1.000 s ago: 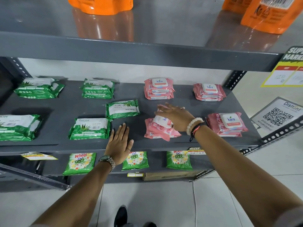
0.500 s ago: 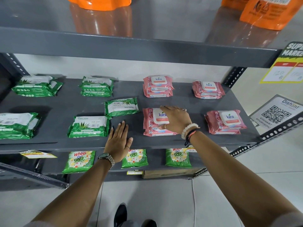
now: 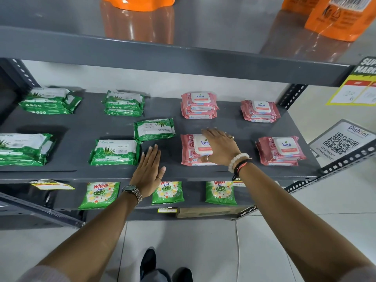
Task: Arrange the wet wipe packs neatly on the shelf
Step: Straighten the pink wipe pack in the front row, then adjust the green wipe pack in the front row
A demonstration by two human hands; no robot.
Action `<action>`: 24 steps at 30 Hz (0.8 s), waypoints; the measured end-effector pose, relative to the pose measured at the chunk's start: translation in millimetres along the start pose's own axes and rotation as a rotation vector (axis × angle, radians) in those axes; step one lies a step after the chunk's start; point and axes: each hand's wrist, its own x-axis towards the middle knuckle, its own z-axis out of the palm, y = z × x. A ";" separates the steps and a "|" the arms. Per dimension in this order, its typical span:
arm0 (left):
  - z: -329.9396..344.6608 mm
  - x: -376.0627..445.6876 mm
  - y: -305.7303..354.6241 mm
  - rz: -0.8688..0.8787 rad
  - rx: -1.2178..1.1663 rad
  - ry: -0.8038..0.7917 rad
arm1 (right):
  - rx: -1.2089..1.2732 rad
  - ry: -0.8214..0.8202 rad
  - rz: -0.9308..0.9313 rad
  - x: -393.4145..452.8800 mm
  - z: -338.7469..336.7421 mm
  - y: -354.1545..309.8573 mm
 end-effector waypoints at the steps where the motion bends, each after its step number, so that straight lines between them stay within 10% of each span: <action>1: -6.1 -3.1 -3.2 -0.003 -0.010 0.035 | 0.000 0.014 -0.017 1.6 -2.7 -2.9; 13: -79.8 -71.6 -157.9 -0.264 -0.025 0.117 | 0.037 -0.039 -0.111 98.5 3.2 -104.2; 24: -71.3 -87.4 -214.1 -0.159 0.107 0.006 | 0.014 -0.087 0.043 159.5 15.7 -131.3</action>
